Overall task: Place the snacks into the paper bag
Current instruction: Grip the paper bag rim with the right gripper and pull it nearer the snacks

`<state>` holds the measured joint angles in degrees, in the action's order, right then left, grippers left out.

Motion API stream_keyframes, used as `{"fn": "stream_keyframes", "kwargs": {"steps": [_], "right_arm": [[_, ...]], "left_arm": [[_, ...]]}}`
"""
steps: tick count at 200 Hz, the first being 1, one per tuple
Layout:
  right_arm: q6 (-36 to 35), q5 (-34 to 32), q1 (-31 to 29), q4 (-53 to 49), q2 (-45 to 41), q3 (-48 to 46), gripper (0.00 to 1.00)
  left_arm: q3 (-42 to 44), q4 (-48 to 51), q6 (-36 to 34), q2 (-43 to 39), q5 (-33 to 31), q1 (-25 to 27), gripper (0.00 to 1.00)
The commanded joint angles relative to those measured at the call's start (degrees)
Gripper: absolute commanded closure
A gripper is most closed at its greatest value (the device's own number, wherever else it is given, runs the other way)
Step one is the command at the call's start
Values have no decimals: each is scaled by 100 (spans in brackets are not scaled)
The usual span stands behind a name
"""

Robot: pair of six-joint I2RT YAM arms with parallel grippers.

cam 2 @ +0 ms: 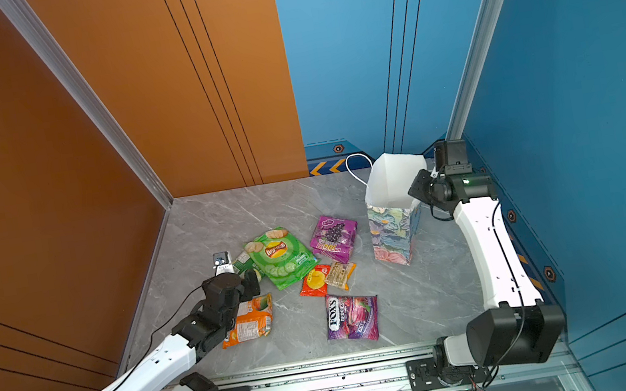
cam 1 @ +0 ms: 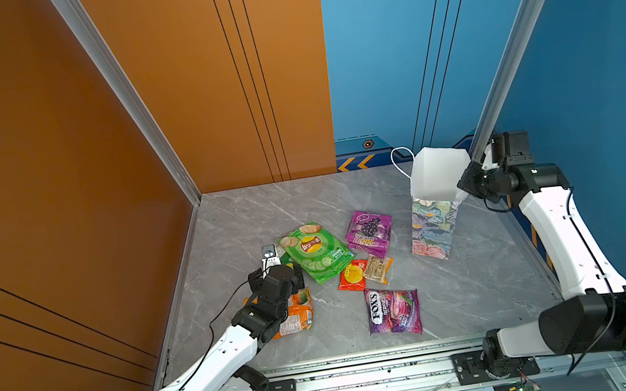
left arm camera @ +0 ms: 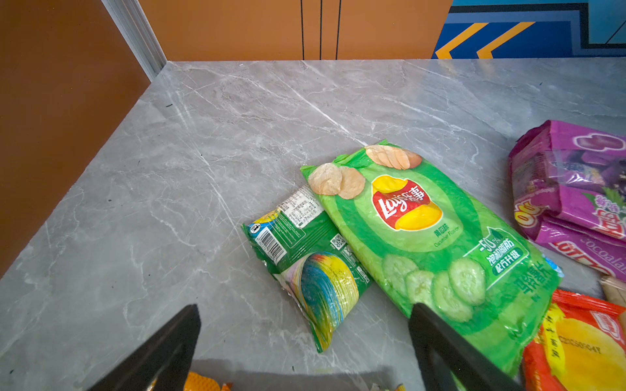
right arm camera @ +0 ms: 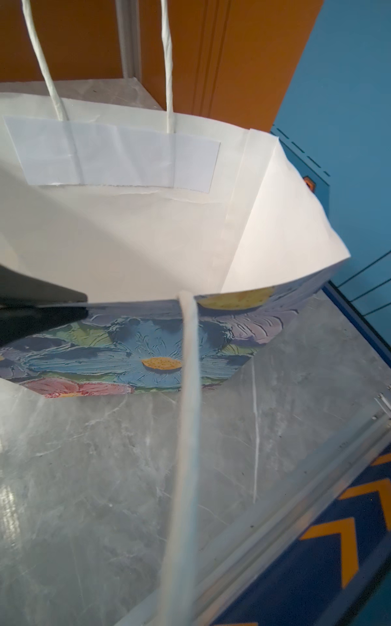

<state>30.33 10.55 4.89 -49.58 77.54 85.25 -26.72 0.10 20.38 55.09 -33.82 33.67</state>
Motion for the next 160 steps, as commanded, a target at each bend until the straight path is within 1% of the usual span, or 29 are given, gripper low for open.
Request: {"fn": "stream_keyframes", "kwargs": {"steps": [1, 31, 60, 76, 85, 95, 115, 122, 142, 160], "right_arm": [[-455, 649, 26, -319, -383, -241, 100], [-700, 890, 6, -561, -854, -688, 100], [-747, 876, -70, -544, -1225, -1227, 100], [-742, 789, -126, -474, -1312, -1480, 100], [-724, 800, -145, -360, -1338, -1626, 100], [-701, 805, -172, -308, -1327, -1687, 100], [-696, 617, -266, -302, -1294, -1619, 100], [-695, 551, -290, -286, -1301, -1600, 100], [-677, 546, -336, -243, -1282, -1569, 100], [-675, 533, -413, -214, -1265, -1569, 100]], "left_arm": [[104, -289, -46, -16, 126, -81, 2], [58, -348, -117, 114, 376, -151, 2], [41, -423, -36, 214, 564, -183, 2], [-113, -270, 136, 350, 807, -194, 2], [-347, -25, 274, 510, 944, -194, 2], [-685, 408, 448, 741, 1045, -208, 0], [-1542, 1658, 988, 1211, 1129, -279, 3], [-1772, 1887, 1113, 1345, 1322, -350, 3], [-2430, 2380, 1263, 1727, 1987, -858, 3], [-3150, 2753, 1239, 2248, 2316, -1358, 5]]}}
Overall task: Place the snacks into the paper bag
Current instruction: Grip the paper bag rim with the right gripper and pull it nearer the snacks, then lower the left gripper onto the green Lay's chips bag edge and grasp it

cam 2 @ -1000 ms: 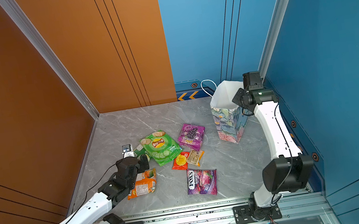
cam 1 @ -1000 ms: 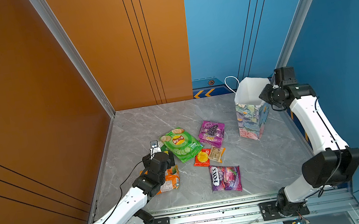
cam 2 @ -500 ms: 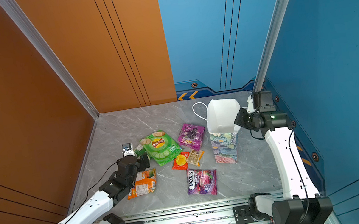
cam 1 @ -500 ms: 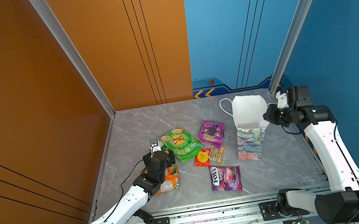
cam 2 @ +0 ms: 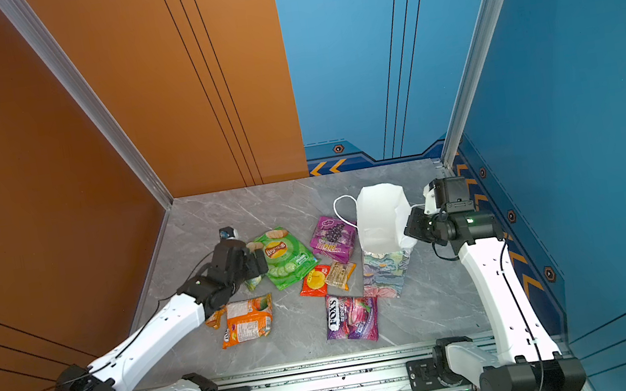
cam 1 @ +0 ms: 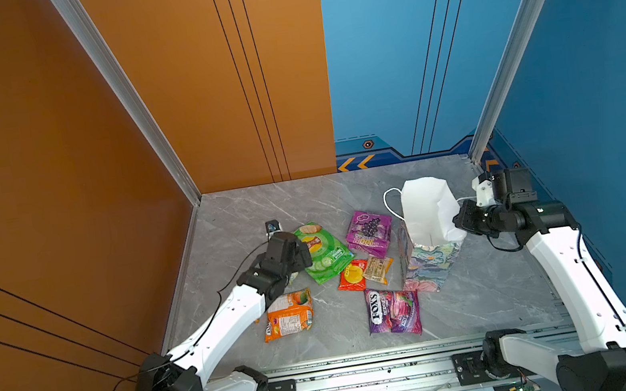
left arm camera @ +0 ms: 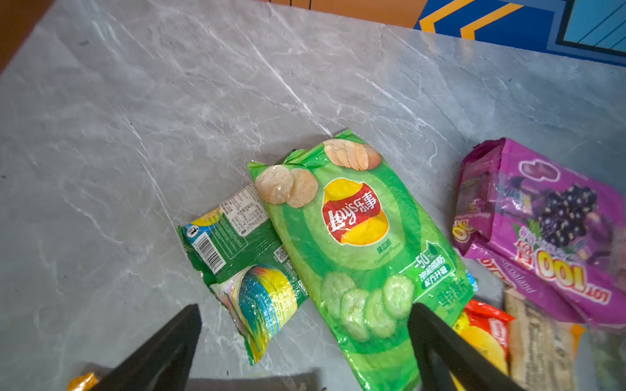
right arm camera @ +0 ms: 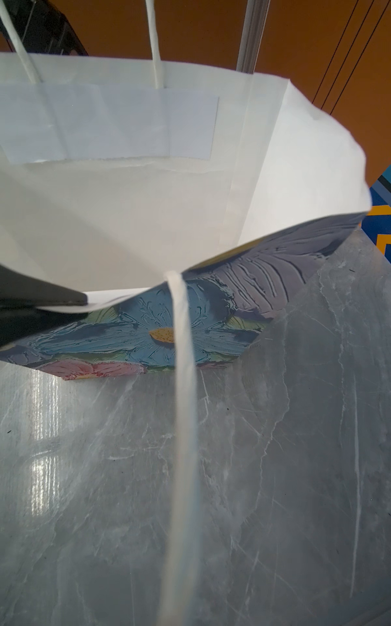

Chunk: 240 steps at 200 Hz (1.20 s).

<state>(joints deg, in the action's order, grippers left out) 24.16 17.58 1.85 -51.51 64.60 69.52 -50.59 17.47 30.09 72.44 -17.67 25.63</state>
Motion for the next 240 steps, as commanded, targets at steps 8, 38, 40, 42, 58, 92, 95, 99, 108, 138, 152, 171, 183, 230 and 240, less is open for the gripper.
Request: {"fn": "stream_keyframes", "kwargs": {"steps": [8, 38, 40, 42, 58, 92, 95, 99, 108, 138, 152, 171, 183, 230, 240], "right_arm": [[-52, -183, -136, -15, 28, 1, 100], [1, -332, -232, -12, -125, -18, 100], [1, -338, -243, -14, -130, -19, 100], [5, -351, -252, -12, -138, -29, 100], [-8, -377, -286, -23, -167, -48, 100], [-9, -415, -342, -16, -243, -146, 100], [-8, -418, -350, -10, -253, -158, 100], [-8, -442, -358, -2, -273, -176, 100], [-8, -473, -369, 10, -322, -222, 99], [-33, -501, -378, 19, -404, -357, 98], [-51, -507, -400, 26, -409, -406, 98], [-61, -518, -429, 49, -395, -437, 98], [-60, -527, -440, 53, -378, -455, 98], [-29, -535, -474, 106, -364, -522, 98], [-27, -521, -490, 106, -360, -533, 98]], "left_arm": [[-1207, 1155, 176, 799, 860, -741, 5], [-2707, 2025, -362, 2217, 1654, -1445, 12], [-2780, 2052, -398, 2297, 1732, -1481, 12], [-2825, 2068, -438, 2366, 1791, -1512, 12], [-3389, 2249, -773, 2928, 2250, -1687, 11], [-4407, 2843, -1343, 4044, 2628, -1929, 10], [-4475, 2888, -1371, 4138, 2665, -1945, 10], [-4567, 2929, -1412, 4260, 2734, -1959, 10], [-4724, 3077, -1526, 4484, 2880, -1979, 12], [-4867, 3172, -1637, 4939, 3294, -1995, 21], [-4920, 3175, -1685, 5095, 3431, -1973, 23], [-4961, 3178, -1697, 5212, 3603, -1941, 28], [-4978, 3218, -1675, 5245, 3653, -1921, 34], [-4860, 3224, -1582, 5160, 3692, -1769, 55], [-4817, 3210, -1535, 5116, 3644, -1733, 60]]}}
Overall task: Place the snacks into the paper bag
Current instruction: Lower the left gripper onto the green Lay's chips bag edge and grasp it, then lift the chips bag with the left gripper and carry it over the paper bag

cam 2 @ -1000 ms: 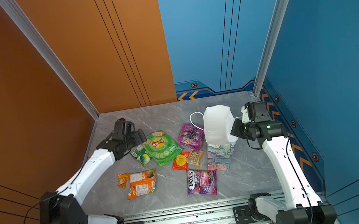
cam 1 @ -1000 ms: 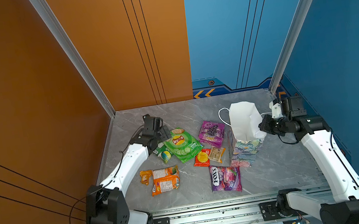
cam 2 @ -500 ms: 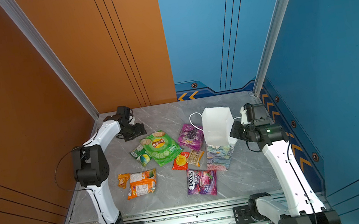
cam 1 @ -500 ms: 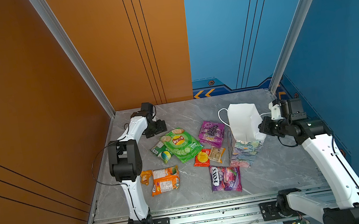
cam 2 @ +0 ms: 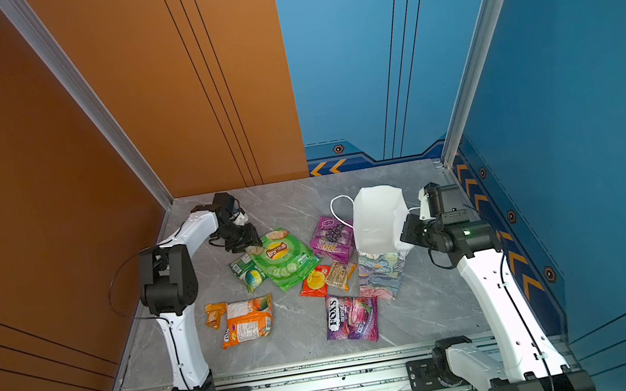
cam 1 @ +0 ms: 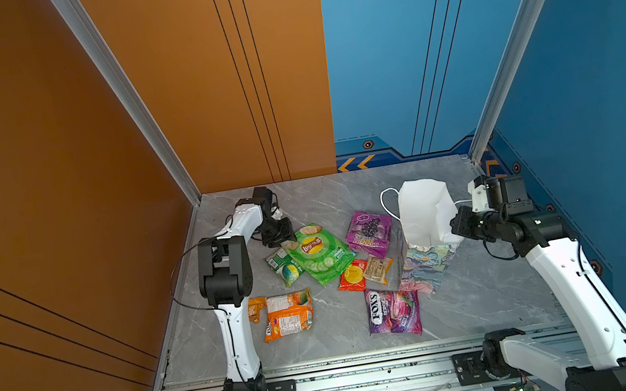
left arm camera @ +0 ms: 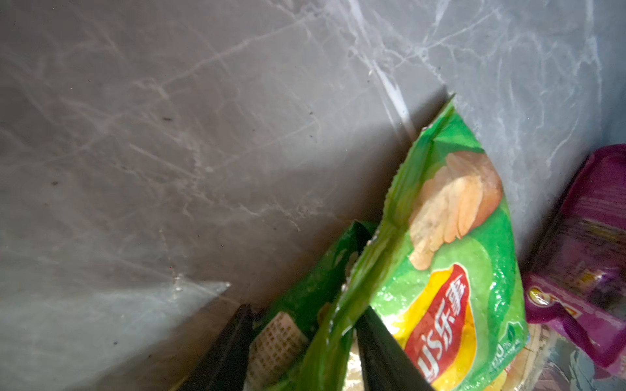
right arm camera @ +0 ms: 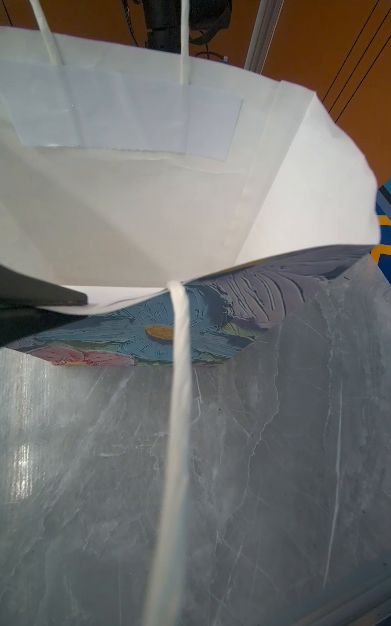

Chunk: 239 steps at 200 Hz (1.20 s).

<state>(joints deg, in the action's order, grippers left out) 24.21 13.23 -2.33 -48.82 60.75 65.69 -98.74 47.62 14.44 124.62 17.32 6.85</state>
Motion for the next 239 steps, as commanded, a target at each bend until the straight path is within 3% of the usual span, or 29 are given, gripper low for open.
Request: {"fn": "stream_keyframes", "kwargs": {"steps": [1, 59, 88, 129, 178, 239], "right_arm": [[-31, -90, -74, -159, 24, -152, 98], [-4, -137, -163, -163, 42, -150, 98], [1, -143, -192, -163, 55, -118, 98], [-1, -212, -215, -178, 52, -111, 97], [-28, -342, -207, -237, 16, -22, 97], [-22, -499, -214, -290, 66, 280, 98]], "left_arm": [[5, 200, 36, -103, 129, 151, 60], [293, 59, 318, -535, -564, 352, 76], [718, -429, 501, -894, -614, 361, 78], [1339, -1123, 886, -1447, -521, 361, 91], [2863, -2719, 2259, -3106, -130, 464, 97], [3839, -2863, 3198, -5359, -1557, 1153, 100]]}}
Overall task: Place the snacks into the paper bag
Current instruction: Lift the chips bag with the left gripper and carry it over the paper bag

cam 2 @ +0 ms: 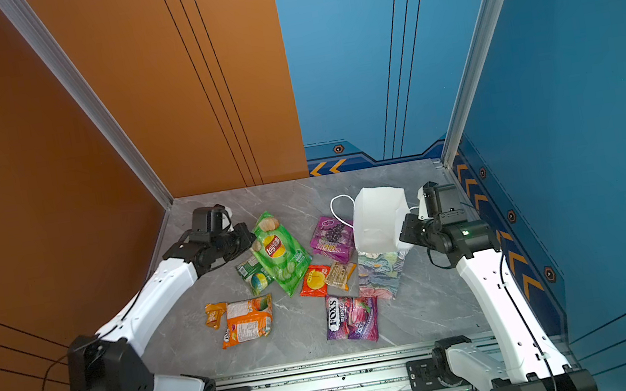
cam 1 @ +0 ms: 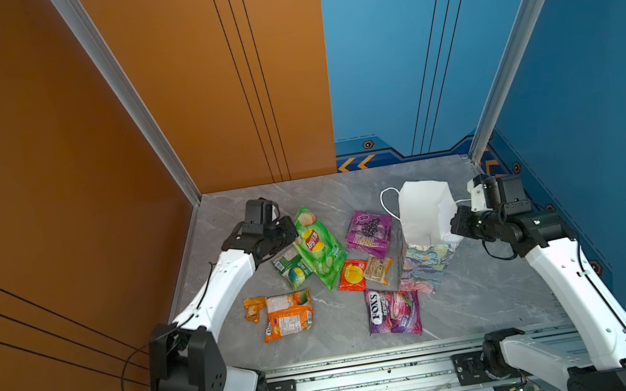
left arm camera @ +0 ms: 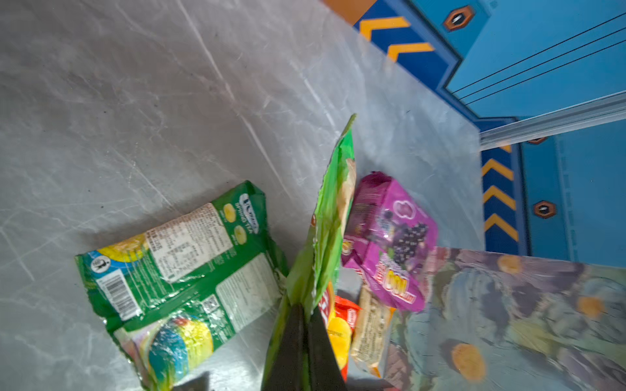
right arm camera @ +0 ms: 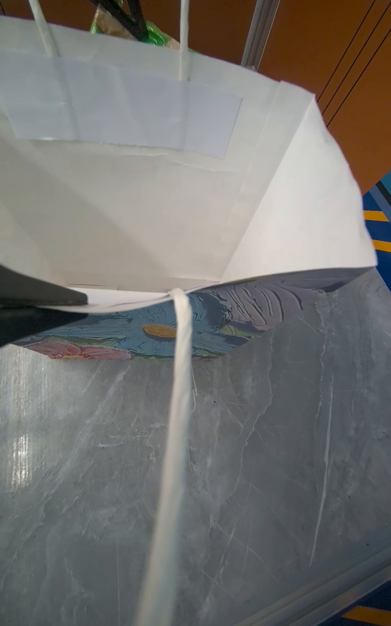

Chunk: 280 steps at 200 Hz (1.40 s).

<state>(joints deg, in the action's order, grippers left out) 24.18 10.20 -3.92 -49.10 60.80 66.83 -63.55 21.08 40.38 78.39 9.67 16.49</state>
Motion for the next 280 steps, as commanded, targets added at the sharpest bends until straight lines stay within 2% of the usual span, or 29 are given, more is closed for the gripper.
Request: {"fn": "stream_keyframes", "kwargs": {"steps": [1, 27, 48, 78, 113, 145, 172, 205, 280], "right_arm": [[-19, -194, -55, -260, 63, 165, 98], [1, -295, -81, -239, 86, 226, 98], [3, -407, -122, -235, 115, 291, 98], [40, -556, -298, -223, 142, 442, 98], [82, -689, -537, -225, 239, 637, 98], [139, -768, -735, -213, 317, 726, 98], [183, -793, -866, -148, 336, 727, 98], [201, -791, -940, -75, 353, 718, 98], [236, -721, -1010, 30, 223, 552, 98]], "left_arm": [[331, -209, 612, -768, -831, 210, 100], [590, -218, 900, -1582, -1734, 640, 100], [492, -210, 877, -1915, -2211, 996, 100], [-176, -210, 782, -1971, -2665, 1563, 100], [-1026, -357, 343, -1781, -3143, 2269, 100], [-1708, -938, 128, -1545, -2944, 2655, 100], [-2717, -925, -268, -1082, -2636, 3053, 100], [-3732, -874, -776, -582, -2642, 3588, 100], [-4913, -889, -808, 425, -2194, 4141, 100]]}}
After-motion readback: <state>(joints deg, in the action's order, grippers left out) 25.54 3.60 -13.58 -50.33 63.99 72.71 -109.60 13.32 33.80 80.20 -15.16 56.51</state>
